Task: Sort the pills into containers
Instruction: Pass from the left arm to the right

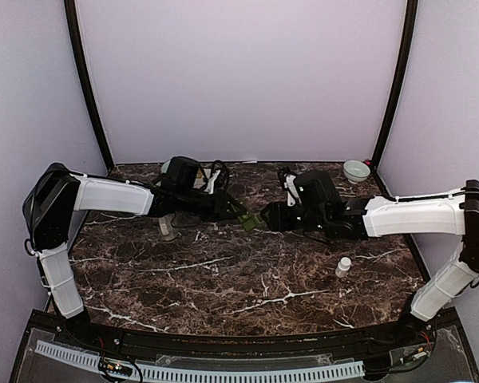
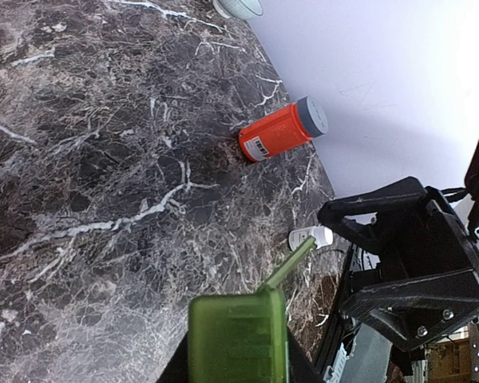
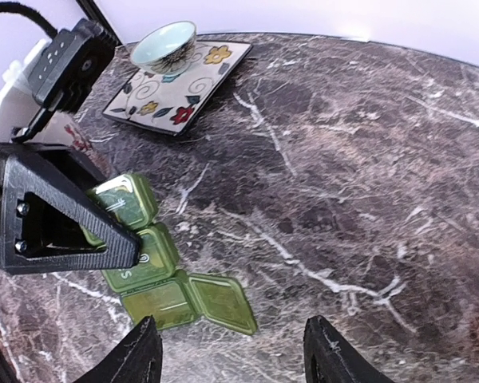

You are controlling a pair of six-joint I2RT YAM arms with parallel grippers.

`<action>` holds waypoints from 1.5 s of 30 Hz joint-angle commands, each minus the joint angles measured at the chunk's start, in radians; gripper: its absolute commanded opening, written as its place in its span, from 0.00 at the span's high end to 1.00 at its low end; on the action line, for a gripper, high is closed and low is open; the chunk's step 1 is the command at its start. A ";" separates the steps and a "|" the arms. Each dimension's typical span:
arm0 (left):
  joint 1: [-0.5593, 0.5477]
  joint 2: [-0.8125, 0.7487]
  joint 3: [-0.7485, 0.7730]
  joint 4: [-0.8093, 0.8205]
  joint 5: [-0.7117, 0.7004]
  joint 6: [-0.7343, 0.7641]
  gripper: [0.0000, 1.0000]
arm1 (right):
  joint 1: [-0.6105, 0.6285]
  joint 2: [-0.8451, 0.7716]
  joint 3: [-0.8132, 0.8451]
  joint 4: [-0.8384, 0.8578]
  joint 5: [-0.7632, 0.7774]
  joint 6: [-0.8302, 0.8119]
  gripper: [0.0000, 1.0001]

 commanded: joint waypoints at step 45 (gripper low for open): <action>0.019 -0.011 -0.048 0.151 0.158 -0.023 0.45 | -0.131 0.005 -0.171 0.399 -0.440 0.235 1.00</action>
